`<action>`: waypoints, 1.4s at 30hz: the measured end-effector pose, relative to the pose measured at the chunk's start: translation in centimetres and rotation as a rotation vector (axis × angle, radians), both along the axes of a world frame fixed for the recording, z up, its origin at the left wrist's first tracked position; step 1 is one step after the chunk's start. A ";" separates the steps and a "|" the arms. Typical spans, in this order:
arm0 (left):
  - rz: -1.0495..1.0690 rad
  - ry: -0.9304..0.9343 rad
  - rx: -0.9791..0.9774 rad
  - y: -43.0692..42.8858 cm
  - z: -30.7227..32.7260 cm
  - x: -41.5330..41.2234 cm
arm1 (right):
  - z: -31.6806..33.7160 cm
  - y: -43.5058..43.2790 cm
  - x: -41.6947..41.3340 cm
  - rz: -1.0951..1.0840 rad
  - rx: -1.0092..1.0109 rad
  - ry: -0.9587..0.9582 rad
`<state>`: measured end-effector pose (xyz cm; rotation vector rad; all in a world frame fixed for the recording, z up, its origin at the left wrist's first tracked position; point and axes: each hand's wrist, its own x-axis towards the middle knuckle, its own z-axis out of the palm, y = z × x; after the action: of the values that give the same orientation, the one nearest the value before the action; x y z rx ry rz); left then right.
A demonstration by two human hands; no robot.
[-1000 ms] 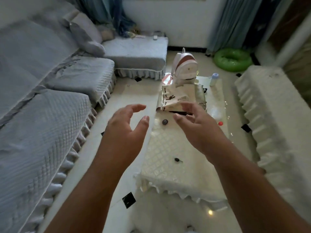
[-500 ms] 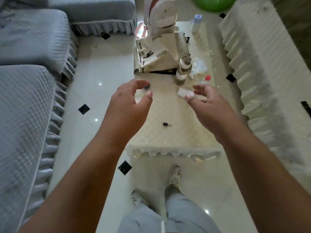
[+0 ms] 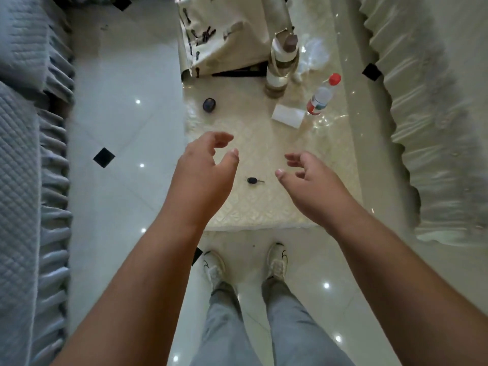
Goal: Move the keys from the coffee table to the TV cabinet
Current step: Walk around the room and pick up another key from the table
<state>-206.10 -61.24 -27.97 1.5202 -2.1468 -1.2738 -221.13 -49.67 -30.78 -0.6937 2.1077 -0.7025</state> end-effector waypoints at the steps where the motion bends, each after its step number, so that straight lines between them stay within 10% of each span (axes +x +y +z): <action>1: 0.004 0.007 0.021 -0.6 -1.2 -0.5 | -1.4 -0.3 -0.1 -0.002 0.011 -0.005; 23: -0.058 -0.262 0.234 -3.6 -28.4 -1.9 | -32.2 -5.2 1.2 0.189 0.275 0.154; 42: -0.062 -0.215 0.215 -3.6 -31.8 -3.9 | -39.2 -7.0 2.5 0.080 0.296 0.372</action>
<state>-210.03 -64.82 -59.78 1.7603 -2.2638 -1.4631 -218.62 -56.72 -69.97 -0.7813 2.4381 -0.2173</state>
